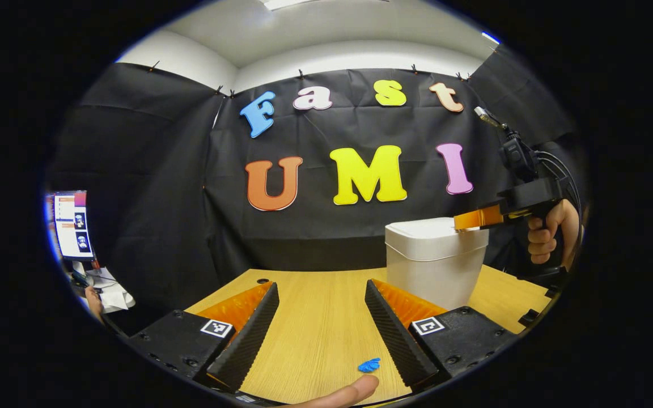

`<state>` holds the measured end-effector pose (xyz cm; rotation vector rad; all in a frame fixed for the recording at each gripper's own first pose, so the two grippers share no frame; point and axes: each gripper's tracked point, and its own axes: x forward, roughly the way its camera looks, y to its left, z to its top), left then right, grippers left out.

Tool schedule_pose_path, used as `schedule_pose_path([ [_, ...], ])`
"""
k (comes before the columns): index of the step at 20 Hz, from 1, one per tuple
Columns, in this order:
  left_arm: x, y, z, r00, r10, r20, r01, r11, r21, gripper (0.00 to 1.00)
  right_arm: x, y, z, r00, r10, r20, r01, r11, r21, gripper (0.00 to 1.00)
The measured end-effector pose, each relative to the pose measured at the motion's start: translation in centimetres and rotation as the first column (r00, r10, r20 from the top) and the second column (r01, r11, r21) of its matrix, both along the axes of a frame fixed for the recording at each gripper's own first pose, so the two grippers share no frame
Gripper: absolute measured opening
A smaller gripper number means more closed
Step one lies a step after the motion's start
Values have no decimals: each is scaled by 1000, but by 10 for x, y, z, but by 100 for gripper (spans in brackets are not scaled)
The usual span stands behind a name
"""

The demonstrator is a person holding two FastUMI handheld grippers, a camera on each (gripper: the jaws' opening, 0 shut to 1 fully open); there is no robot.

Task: Press the lid of the desktop garbage bin to open it, pick up the crumpled paper on the desktop and throw it into the bin, then pick up the pop can on the desktop and drop it into the bin, and finally close the garbage bin lid.

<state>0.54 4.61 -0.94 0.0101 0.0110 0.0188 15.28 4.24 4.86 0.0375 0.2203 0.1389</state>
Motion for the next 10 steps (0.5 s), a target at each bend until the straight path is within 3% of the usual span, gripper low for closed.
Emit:
schedule_pose_path([
  [3, -2, -5, 2, 1000, -9, 5, 9, 1000, 3, 99, 0, -1, -2, 1000, 5, 5, -5, 1000, 5, 1],
  [5, -4, -5, 4, 1000, -13, 12, 13, 1000, 9, 99, -5, -4, 15, 999, 12, 37, -15, 996, 93, 1],
  [10, -2, -7, 1, 1000, -17, 5, 17, 1000, 10, 99, -15, -11, 23, 993, -23, 113, 15, 997, 72, 0],
])
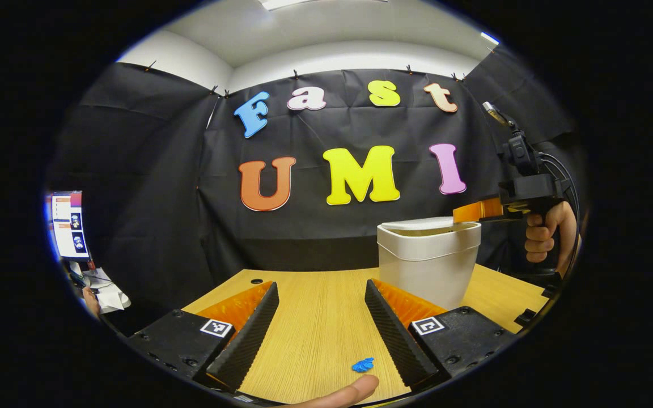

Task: Press the lid of the desktop garbage bin to open it, pick up the crumpled paper on the desktop and throw it into the bin, then pick up the pop can on the desktop and drop it into the bin, and finally close the garbage bin lid.

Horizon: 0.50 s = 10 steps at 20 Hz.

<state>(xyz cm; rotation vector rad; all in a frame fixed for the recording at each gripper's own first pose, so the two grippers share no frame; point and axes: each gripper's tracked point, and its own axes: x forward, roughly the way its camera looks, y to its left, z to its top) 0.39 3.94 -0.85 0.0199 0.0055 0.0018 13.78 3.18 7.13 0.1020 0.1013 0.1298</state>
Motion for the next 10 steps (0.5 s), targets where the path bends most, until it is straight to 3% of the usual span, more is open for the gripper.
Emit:
schedule_pose_path([
  [4, 1, 2, -3, 1000, 5, -12, -6, 1000, -4, 99, -22, 13, 13, 996, 10, 84, -3, 997, -76, 0],
  [10, 2, 1, -3, 1000, 6, -12, -6, 1000, -3, 99, -48, 18, 8, 995, -2, 97, 16, 991, -136, 1],
])
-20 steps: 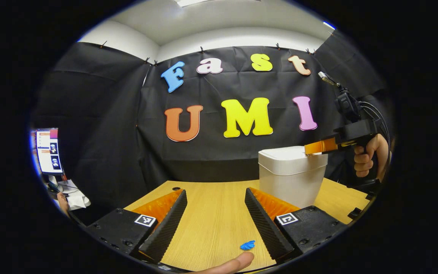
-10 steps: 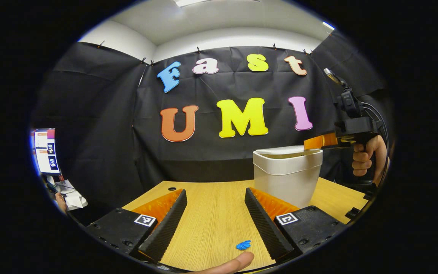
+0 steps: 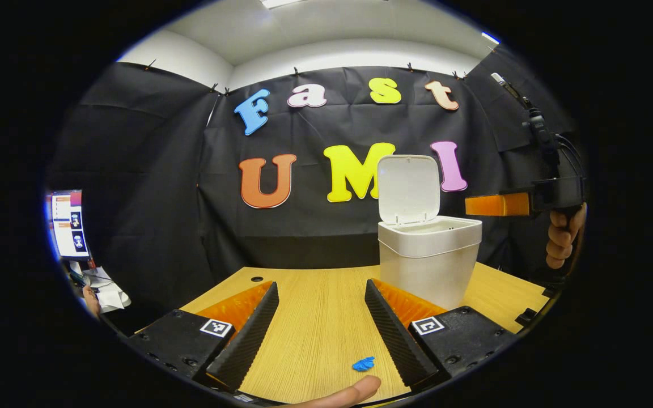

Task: Press the lid of the desktop garbage bin to open it, pick up the crumpled paper on the desktop and throw it into the bin, then pick up the pop can on the desktop and drop it into the bin, and finally close the garbage bin lid.

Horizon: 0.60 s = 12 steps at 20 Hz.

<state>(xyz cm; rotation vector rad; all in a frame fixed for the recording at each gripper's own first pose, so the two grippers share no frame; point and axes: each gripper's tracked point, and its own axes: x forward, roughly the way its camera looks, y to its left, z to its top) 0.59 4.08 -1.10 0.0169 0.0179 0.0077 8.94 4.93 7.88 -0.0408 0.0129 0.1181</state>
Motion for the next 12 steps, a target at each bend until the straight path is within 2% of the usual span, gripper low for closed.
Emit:
schedule_pose_path([
  [3, 2, 0, -5, 1000, 0, -13, 0, 1000, -10, 99, -11, -4, -9, 1000, -16, -15, 17, 1000, 17, 1],
  [6, 2, -1, -6, 999, 28, -18, -28, 1000, -9, 99, -22, -5, -22, 999, 0, -34, 0, 1000, 1, 1],
  [8, 3, -15, -9, 1000, 13, -25, -13, 1000, -9, 99, -30, -10, -30, 1000, 15, -23, -15, 1000, 5, 0],
  [9, 4, -21, -12, 999, 5, -32, -5, 1000, -6, 99, -33, -11, -33, 1000, 18, -21, -18, 1000, 9, 8],
  [12, 3, -35, -15, 999, -11, -36, 11, 1000, 16, 99, -40, -25, -46, 1000, -4, -19, 4, 1000, 5, 14],
])
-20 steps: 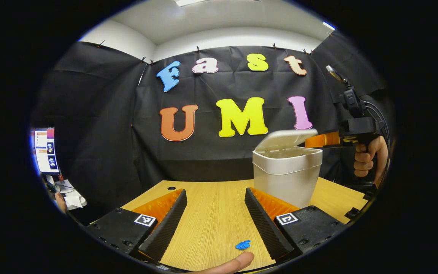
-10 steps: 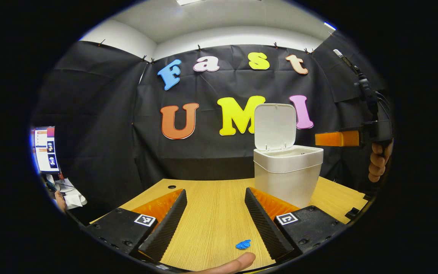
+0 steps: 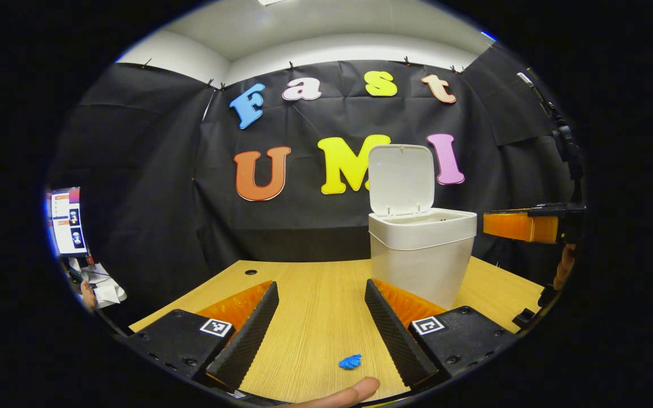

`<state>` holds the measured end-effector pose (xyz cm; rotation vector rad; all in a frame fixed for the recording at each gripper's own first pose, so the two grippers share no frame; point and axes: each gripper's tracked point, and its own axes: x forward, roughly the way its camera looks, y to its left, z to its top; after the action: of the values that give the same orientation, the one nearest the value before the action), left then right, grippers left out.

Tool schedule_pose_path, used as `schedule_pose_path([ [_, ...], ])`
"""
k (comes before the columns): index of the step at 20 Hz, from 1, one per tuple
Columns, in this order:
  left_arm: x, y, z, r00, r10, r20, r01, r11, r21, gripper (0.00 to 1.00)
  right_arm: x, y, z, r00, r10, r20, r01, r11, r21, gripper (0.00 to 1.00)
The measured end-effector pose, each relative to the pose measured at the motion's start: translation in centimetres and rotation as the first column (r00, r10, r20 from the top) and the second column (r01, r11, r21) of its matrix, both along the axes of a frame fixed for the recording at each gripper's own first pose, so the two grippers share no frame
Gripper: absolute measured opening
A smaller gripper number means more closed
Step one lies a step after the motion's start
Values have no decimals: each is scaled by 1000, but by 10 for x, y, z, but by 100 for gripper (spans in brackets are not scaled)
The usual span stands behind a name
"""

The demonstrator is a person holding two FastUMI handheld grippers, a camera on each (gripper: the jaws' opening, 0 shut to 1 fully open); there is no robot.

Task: Press the lid of the desktop garbage bin to open it, pick up the crumpled paper on the desktop and throw it into the bin, then pick up the pop can on the desktop and drop it into the bin, and finally close the garbage bin lid.

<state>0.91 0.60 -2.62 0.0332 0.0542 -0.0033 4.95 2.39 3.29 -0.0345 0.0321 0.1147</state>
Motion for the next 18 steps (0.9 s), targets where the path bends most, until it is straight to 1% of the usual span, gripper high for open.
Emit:
schedule_pose_path([
  [1, 1, -5, -3, 1000, -9, -5, 9, 1000, 0, 99, -3, 0, -4, 1000, 8, -1, -8, 1000, -3, 25],
  [2, 3, -11, -9, 1000, -23, -17, 23, 1000, -4, 99, -6, -1, -8, 1000, 15, 2, -15, 1000, -6, 29],
  [3, 3, -15, -14, 999, -32, -30, 32, 999, -11, 99, -11, -3, -11, 1000, 27, 8, -27, 1000, -11, 39],
  [4, 4, -16, -20, 998, -34, -44, 33, 999, -15, 99, -16, -3, -14, 999, 41, 19, -41, 999, -19, 44],
  [6, 3, -18, -31, 998, -19, -66, 19, 1000, -1, 99, -28, -11, -16, 997, 51, 60, -49, 999, -23, 60],
  [8, 3, -21, -47, 996, -15, -91, 16, 1000, 19, 99, -39, -11, -27, 995, 75, 70, -75, 997, -2, 78],
  [9, 3, -24, -53, 995, -20, -99, 22, 1000, 21, 99, -43, -14, -32, 994, 77, 72, -78, 997, 5, 81],
  [10, 1, -30, -60, 993, -34, -109, 37, 999, 22, 99, -46, -23, -33, 994, 66, 85, -66, 998, -3, 87],
  [11, 2, -35, -68, 992, -53, -117, 57, 998, 27, 99, -49, -30, -35, 993, 64, 99, -63, 998, -14, 91],
  [14, 0, -40, -90, 985, -76, -153, 86, 995, 59, 99, -54, -47, -45, 992, 59, 108, -59, 998, 2, 93],
  [15, -1, -39, -99, 982, -77, -174, 89, 994, 61, 99, -51, -54, -48, 993, 42, 109, -43, 999, 6, 93],
  [16, -1, -39, -110, 977, -78, -198, 90, 995, 50, 99, -47, -64, -54, 995, 14, 96, -14, 1000, -1, 96],
  [17, -1, -42, -126, 967, -92, -237, 100, 995, 25, 99, -44, -70, -58, 997, -7, 82, 7, 1000, 3, 93],
  [18, 0, -43, -134, 961, -98, -259, 104, 995, 10, 99, -43, -72, -61, 997, -13, 70, 12, 1000, 13, 94],
])
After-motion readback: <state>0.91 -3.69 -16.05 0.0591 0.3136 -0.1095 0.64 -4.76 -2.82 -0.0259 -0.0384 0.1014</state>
